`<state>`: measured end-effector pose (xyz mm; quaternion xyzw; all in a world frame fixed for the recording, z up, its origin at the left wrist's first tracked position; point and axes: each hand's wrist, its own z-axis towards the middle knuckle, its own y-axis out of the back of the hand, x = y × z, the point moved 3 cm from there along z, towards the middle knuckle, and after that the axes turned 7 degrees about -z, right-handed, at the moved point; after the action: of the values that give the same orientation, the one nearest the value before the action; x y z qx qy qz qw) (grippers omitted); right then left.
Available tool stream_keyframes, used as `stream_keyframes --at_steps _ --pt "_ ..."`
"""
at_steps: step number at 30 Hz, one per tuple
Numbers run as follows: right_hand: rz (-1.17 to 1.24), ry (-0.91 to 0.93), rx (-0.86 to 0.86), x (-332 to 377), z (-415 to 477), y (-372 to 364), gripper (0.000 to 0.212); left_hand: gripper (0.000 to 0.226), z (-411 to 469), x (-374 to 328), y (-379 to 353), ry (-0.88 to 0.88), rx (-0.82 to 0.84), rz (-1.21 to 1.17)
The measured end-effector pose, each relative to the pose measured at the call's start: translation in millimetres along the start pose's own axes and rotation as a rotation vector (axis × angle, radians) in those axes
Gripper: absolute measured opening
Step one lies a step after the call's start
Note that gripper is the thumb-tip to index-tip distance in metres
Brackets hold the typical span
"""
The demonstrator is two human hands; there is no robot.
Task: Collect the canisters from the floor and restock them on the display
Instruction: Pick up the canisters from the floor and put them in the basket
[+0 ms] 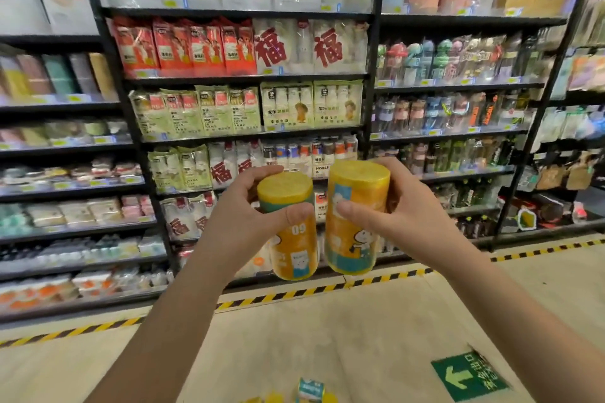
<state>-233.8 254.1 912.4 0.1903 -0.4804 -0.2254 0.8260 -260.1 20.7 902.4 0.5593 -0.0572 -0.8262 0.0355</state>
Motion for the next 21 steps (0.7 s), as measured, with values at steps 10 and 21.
stream_keyframes --at_steps 10,21 --pt "0.170 0.170 0.206 -23 -8 -32 0.064 0.083 -79 -6 6 0.084 -0.347 0.069" --pt "0.356 0.405 0.644 47 -65 -100 0.061 0.080 -251 -44 28 0.149 -0.768 0.249"
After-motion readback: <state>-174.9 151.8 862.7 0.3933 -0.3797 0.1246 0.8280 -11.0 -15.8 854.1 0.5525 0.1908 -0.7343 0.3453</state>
